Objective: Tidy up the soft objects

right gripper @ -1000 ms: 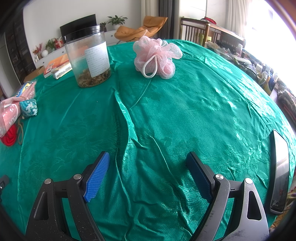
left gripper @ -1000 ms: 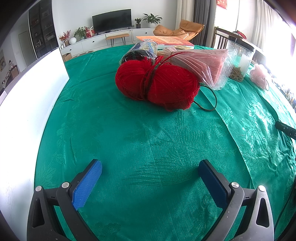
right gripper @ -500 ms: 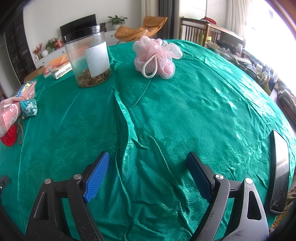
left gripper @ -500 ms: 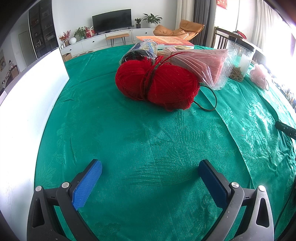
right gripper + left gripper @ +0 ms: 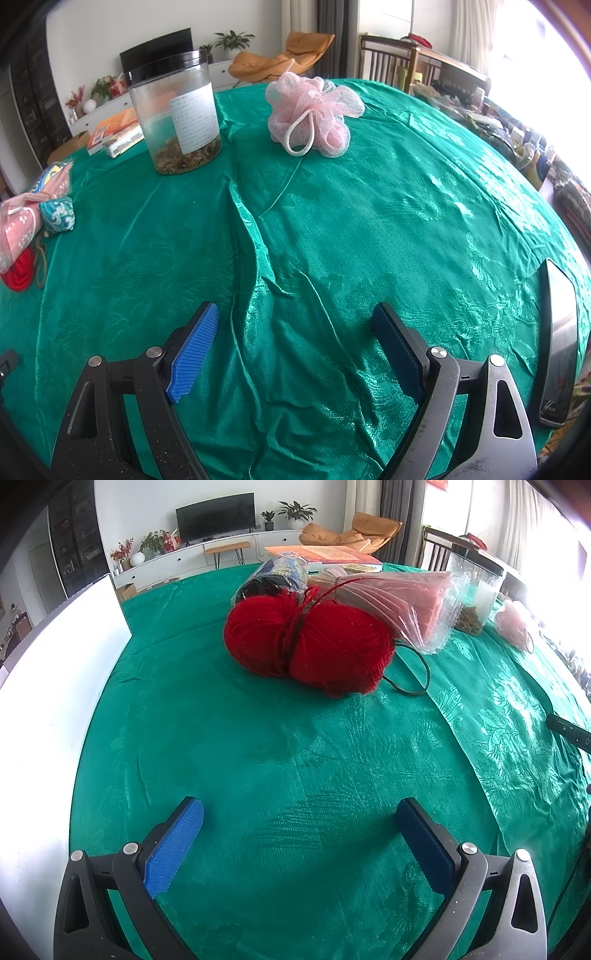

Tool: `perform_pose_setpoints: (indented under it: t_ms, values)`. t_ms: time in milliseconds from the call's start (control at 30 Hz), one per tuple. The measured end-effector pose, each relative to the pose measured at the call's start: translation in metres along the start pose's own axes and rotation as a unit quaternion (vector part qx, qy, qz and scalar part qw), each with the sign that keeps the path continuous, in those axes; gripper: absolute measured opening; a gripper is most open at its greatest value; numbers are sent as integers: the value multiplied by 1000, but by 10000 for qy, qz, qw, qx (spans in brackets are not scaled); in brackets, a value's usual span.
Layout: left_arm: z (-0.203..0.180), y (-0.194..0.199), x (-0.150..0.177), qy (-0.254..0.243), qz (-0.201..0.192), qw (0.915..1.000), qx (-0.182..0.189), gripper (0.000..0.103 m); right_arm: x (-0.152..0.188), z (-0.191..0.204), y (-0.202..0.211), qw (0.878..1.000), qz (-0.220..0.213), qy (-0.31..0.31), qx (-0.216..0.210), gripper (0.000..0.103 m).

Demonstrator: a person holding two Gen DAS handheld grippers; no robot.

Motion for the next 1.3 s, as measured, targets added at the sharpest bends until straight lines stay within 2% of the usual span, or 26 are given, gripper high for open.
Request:
perform_pose_setpoints:
  t_ms: [67, 167, 233, 300, 400, 533, 633, 700, 800, 933, 1033, 1100, 1133, 1167, 1200, 1233, 1300]
  values:
    - [0, 1, 1, 13, 164, 9998, 93, 103, 0, 0, 0, 10000, -1, -2, 1, 88]
    - [-1, 14, -6, 323, 278, 9972, 622, 103, 0, 0, 0, 10000, 0, -2, 1, 88]
    - [0, 28, -24, 512, 242, 9941, 928, 103, 0, 0, 0, 10000, 0, -3, 1, 88]
    - [-2, 42, -56, 468, 109, 9925, 1120, 103, 0, 0, 0, 10000, 0, -2, 1, 88]
    - [-15, 47, -123, -154, 33, 9954, 943, 103, 0, 0, 0, 10000, 0, -3, 0, 88]
    - [-43, 19, -213, -1027, 19, 9934, 520, 103, 0, 0, 0, 10000, 0, -5, -3, 88]
    - [-68, -24, -260, -1229, 399, 9907, 425, 103, 0, 0, 1, 10000, -19, -26, -76, 88]
    - [-83, -55, -280, -1212, 611, 9899, 403, 103, -2, -3, 5, 9992, -101, -209, -316, 88]
    - [-100, -105, -298, -1109, 922, 9890, 338, 103, -9, -22, 12, 9913, -302, -956, -858, 87]
    - [-109, -157, -303, -968, 1163, 9883, 214, 103, -28, -55, 18, 9800, -615, -1594, -1022, 87]
    - [-105, -179, -302, -843, 1211, 9890, 46, 103, -67, -76, 22, 9767, -900, -1665, -1015, 87]
    - [-105, -186, -299, -706, 1211, 9900, 141, 103, -100, -85, 15, 9786, -987, -1512, -985, 87]
    - [-105, -187, -297, -640, 1194, 9905, 231, 100, -116, -87, 10, 9799, -1040, -1386, -992, 87]
    - [-105, -187, -296, -584, 1161, 9910, 321, 84, -133, -88, 3, 9813, -1065, -1256, -1002, 87]
    - [-104, -187, -295, -516, 1144, 9915, 353, 72, -148, -86, -7, 9828, -1025, -1162, -1004, 87]
    - [-100, -185, -295, -468, 1073, 9928, 243, 68, -159, -84, -17, 9835, -962, -1112, -1056, 87]
    - [-98, -181, -294, -221, 1063, 9932, 427, 66, -177, -71, -42, 9835, -809, -1037, -1242, 87]
Point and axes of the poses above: each gripper's, at about its wrist camera, not at the fingertips, and y roughly against the way its jaws point, z to its left, x to its underside, the point moved 9 cm from there along -y, roughly the way its jaws point, and after that the axes turned 6 degrees about -x, right-handed, at the moved point
